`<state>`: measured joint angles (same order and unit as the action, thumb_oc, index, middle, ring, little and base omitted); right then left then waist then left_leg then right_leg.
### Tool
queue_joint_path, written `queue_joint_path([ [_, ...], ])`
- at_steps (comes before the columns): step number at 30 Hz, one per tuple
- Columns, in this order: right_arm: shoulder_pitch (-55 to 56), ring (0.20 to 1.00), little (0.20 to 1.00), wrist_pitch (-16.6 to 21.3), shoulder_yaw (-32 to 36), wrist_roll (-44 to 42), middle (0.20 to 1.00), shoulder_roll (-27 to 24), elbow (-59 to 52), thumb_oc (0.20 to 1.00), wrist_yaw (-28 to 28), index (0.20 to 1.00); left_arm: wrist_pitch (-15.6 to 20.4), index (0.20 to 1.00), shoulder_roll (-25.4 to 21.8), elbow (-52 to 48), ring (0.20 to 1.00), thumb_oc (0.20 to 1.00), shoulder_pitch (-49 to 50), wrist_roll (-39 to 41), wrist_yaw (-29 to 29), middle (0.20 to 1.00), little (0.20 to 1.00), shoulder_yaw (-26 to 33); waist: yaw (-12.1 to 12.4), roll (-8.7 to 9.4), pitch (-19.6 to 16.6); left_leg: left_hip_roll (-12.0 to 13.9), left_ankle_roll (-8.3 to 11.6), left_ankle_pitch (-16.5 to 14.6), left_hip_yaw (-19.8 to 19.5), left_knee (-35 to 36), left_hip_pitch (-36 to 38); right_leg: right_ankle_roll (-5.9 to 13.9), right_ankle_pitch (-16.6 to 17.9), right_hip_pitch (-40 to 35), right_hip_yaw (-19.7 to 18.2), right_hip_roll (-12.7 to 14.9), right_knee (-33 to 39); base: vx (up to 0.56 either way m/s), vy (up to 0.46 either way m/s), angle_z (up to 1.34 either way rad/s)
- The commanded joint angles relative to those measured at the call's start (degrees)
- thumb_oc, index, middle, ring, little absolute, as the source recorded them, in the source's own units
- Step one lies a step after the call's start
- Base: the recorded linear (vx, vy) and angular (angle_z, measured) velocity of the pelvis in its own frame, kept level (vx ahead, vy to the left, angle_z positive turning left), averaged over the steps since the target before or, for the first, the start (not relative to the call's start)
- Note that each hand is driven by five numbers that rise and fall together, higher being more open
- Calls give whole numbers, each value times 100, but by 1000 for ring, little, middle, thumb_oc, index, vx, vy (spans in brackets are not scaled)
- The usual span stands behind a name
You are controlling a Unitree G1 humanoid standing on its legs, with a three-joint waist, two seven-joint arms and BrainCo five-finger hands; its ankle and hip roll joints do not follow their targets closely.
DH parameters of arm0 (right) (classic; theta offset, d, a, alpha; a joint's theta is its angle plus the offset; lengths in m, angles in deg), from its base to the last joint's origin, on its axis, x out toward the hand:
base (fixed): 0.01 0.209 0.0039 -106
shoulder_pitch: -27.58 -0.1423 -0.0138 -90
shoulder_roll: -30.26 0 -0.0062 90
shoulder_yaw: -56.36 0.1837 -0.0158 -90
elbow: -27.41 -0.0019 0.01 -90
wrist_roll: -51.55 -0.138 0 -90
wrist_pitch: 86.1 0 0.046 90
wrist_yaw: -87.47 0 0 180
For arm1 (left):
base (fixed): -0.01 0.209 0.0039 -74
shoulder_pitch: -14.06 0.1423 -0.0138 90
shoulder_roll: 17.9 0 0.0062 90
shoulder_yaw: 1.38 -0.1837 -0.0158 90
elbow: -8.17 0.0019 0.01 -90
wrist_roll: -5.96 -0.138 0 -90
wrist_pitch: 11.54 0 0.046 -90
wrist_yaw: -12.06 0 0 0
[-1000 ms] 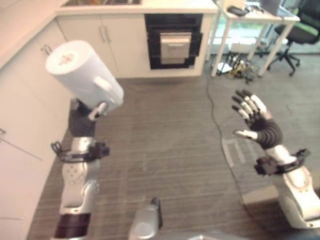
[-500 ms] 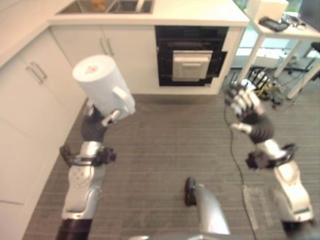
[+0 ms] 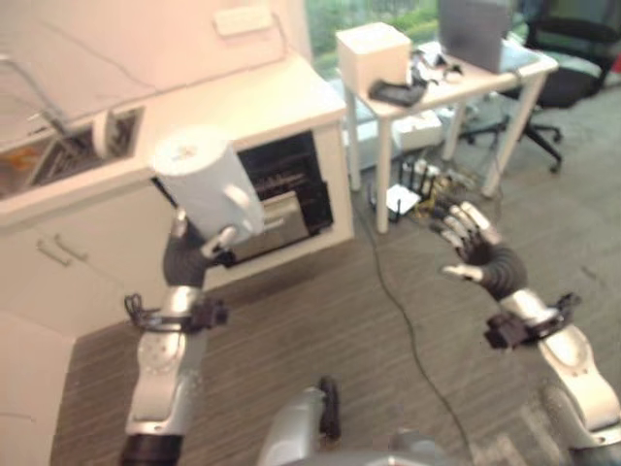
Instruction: Place the dishes in the dishwasher.
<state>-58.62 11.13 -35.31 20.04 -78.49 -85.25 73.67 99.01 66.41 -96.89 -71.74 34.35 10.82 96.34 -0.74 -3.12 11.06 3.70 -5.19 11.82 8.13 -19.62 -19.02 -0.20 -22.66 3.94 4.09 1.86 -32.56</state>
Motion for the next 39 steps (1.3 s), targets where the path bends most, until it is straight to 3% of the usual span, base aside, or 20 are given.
queue_joint_path([
  [1, -169, 1000, 1000, 301, 315, -162, 1000, 376, 98, 1000, -80, 1000, 255, 200, -414, -158, 200, 200, -56, 70, 131, 200, 200, -167, 175, 185, -95, 581, 1122, -1144, 71, 243, 413, 375, 1193, -549, 474, 11, 1537, 180, 156, 26],
  [5, -127, 1000, 1000, 237, 355, -98, 1000, 438, 11, 1000, 41, 1000, 132, 200, -463, -195, 200, 200, -206, 109, 16, 200, 200, -120, 319, 289, -212, 463, 1004, -1303, 60, 243, 402, 499, 1120, -702, 599, 204, 1537, 179, 150, 37],
  [14, -418, 1000, 1000, 125, 246, 65, 1000, 555, 92, 1000, 265, 1000, 17, 200, -469, -365, 200, 200, -250, 183, -162, 200, 200, -32, 828, 601, -409, -18, 731, -1419, -404, 243, 223, 735, 1089, -926, 751, 506, 1537, 100, 155, 14],
  [16, -443, 1000, 1000, 153, 246, 81, 1000, 618, 112, 1000, 295, 1000, 12, 200, -486, -355, 200, 200, -293, 205, -236, 200, 200, 7, 892, 699, -452, -211, 577, -1481, -566, 243, 276, 845, 1292, -1105, 743, 553, 1537, 107, 235, -6],
  [17, -414, 1000, 1000, 172, 235, 118, 1000, 697, 109, 1000, 312, 1000, -10, 200, -494, -349, 200, 200, -334, 182, -286, 200, 200, 6, 850, 767, -458, -394, 448, -1609, -684, 243, 430, 964, 1930, -1227, 746, 596, 1537, 203, 336, 14],
  [18, -344, 1000, 1000, 225, 203, 158, 1000, 792, 83, 1000, 273, 1000, 0, 200, -489, -331, 200, 200, -388, 102, -294, 200, 200, -3, 678, 611, -391, -502, 306, -1735, -975, 243, 712, 1023, 2782, -907, 588, 427, 741, 259, 418, 43],
  [19, -325, 1000, 1000, 199, 103, 275, 1000, 884, 73, 1000, 252, 1000, -13, 200, -430, -278, 200, 200, -423, 29, -239, 200, 200, 1, 518, 499, -307, -540, 287, -1812, -1041, 243, 956, 903, 2772, -243, 430, 308, 70, 283, 364, 76],
  [21, -380, 1000, 1000, 207, 24, 301, 1000, 825, 198, 1000, 282, 1000, -100, 200, -452, -199, 200, 200, -577, 89, -151, 200, 200, -71, 365, 471, -253, -610, 328, -1854, -1091, 243, 1095, 681, 2363, 10, 502, 93, 1070, 262, 92, 61],
  [24, -279, 1000, 1000, 289, 137, 221, 1000, 777, 225, 1000, 193, 1000, -102, 200, -440, -186, 200, 200, -573, 81, -214, 200, 200, -85, 223, 531, -147, -687, 323, -1963, -1110, 243, 1234, 699, 2283, 227, 491, 156, 1537, 168, -89, 51],
  [26, -252, 1000, 1000, 268, 215, 74, 1000, 730, 197, 1000, 146, 1000, -100, 200, -443, -220, 200, 200, -512, 12, -217, 200, 200, -110, 105, 669, -70, -763, 315, -2159, -1011, 243, 1443, 845, 2496, 770, 350, 361, 1537, 225, -189, 65],
  [28, -251, 1000, 1000, 219, 240, 19, 1000, 731, 145, 1000, 125, 1000, -107, 200, -455, -264, 200, 200, -495, -64, -184, 200, 200, -136, 47, 691, -36, -783, 288, -2269, -1009, 243, 1565, 914, 2670, 994, 206, 403, 1537, 249, -223, 1],
  [31, -247, 1000, 1000, 192, 208, -22, 1000, 692, 86, 1000, 181, 1000, -91, 200, -474, -363, 200, 200, -364, -72, -105, 200, 200, -181, 60, 711, -93, -785, 286, -2391, -903, 243, 1691, 920, 2539, 982, 323, 473, 1537, 232, -210, 30],
  [35, -365, 1000, 1000, 56, 147, 118, 1000, 722, 35, 1000, 346, 1000, -75, 200, -465, -448, 200, 200, -330, 150, -115, 200, 200, -199, 40, 668, -274, -610, 323, -2545, -559, 243, 1812, 834, 2319, 888, 543, 529, 1537, 218, -209, 4],
  [39, -277, 1000, 1000, -63, 289, 40, 1000, 657, -49, 1000, 306, 1000, -70, 200, -426, -478, 200, 200, -271, 236, -187, 200, 200, -158, -107, 581, -401, -427, 437, -2601, -325, 243, 2061, 680, 2156, 792, 507, 419, 1537, 208, -177, 12],
])
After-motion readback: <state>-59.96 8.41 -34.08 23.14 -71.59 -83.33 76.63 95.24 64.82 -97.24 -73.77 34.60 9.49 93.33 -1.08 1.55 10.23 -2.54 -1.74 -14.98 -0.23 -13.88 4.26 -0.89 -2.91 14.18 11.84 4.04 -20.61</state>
